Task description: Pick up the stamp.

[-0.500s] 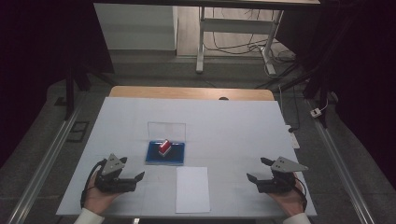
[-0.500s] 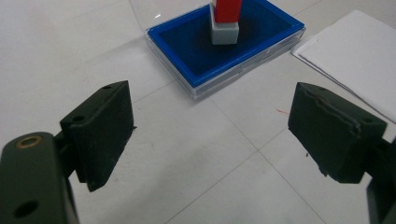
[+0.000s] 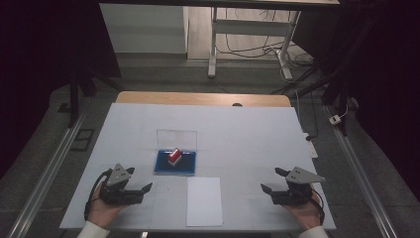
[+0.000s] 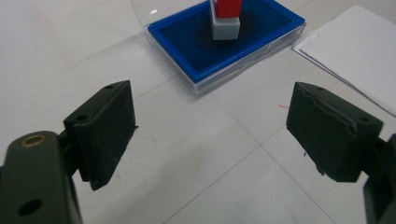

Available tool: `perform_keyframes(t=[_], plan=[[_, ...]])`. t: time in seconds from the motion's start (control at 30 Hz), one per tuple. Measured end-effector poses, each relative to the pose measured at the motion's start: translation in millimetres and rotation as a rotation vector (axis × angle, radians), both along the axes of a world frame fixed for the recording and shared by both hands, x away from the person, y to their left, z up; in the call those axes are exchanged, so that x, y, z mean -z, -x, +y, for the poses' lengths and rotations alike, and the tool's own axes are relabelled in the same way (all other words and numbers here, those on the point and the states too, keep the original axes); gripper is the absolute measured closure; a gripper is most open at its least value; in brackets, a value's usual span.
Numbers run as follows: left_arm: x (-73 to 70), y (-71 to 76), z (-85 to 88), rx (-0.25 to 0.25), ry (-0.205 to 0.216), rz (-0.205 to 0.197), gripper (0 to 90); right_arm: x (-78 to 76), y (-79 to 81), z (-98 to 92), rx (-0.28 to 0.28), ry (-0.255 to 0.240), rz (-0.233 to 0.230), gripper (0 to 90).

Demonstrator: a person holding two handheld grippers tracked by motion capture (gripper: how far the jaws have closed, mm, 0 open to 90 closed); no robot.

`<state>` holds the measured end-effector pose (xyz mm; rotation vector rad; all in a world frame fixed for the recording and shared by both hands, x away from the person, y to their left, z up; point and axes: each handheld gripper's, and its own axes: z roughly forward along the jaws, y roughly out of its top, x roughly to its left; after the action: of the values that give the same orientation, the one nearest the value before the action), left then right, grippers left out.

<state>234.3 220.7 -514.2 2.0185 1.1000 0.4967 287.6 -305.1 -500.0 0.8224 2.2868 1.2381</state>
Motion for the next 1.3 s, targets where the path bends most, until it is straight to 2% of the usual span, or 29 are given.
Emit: perform_keyframes(t=[0.47, 0.7, 0.8, 1.3], plan=[[-4.4, -0.8, 0.1, 0.007, -0.001, -0.008, 17.1, 0.6, -0.5, -0.2, 0.001, 0.006, 0.012, 20.7], [-11.1, -3.5, -1.4, 0.011, -0.010, -0.008, 16.8, 0.3, -0.3, 0.2, 0.001, 0.003, 0.015, 20.9], [-15.3, -5.8, -0.8, 0.007, -0.009, -0.008, 17.0, -0.2, 0.2, 1.6, -0.001, 0.006, 0.014, 20.9], [-31.3, -24.7, -9.8, 0.052, -0.001, -0.013, 17.6, 1.5, -0.6, 2.5, -0.001, 0.011, 0.014, 21.0]])
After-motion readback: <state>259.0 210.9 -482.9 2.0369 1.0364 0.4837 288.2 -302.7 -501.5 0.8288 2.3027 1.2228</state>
